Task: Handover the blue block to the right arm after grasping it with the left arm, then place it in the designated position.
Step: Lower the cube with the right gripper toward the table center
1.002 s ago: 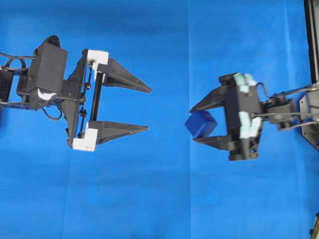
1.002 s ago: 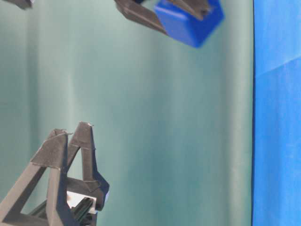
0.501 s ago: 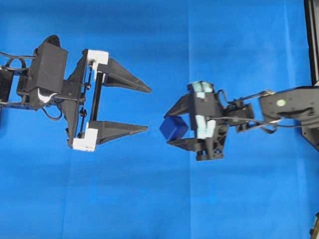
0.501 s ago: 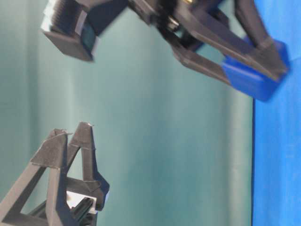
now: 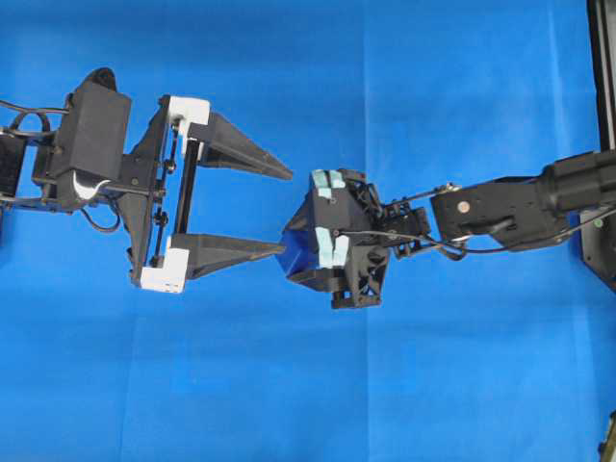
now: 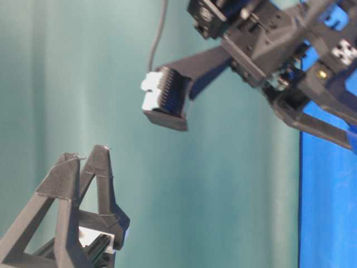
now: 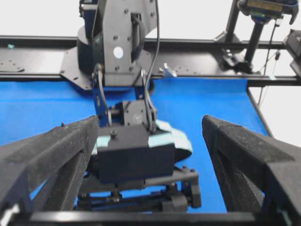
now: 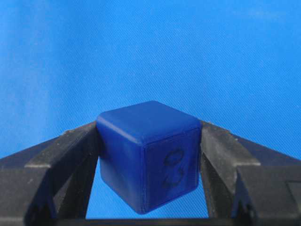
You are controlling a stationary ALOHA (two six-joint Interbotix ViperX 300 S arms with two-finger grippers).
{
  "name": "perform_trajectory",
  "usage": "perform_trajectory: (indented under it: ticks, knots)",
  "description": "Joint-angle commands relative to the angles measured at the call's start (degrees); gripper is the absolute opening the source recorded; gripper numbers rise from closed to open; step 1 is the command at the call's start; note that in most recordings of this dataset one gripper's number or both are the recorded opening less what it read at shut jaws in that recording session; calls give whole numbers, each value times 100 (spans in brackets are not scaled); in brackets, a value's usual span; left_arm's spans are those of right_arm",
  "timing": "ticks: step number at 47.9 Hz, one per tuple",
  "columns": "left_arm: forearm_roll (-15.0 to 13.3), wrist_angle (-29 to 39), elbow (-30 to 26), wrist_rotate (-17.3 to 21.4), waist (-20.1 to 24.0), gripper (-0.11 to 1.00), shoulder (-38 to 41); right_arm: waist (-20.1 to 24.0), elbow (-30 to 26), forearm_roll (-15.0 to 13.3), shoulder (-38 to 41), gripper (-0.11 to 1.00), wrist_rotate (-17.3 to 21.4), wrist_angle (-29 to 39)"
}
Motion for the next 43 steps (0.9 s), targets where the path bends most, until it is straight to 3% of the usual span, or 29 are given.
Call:
perform_trajectory:
  ticks: [1, 12, 43]
  knots:
    - [0, 0, -141, 0, -18, 93, -97, -18, -149, 18, 62, 45, 9, -202]
    - [0, 18, -158, 18, -18, 93, -88, -35, -193, 26, 325, 45, 9, -510]
    - [0, 18, -167, 26, -18, 93, -88, -97, -123, 26, 360, 45, -9, -563]
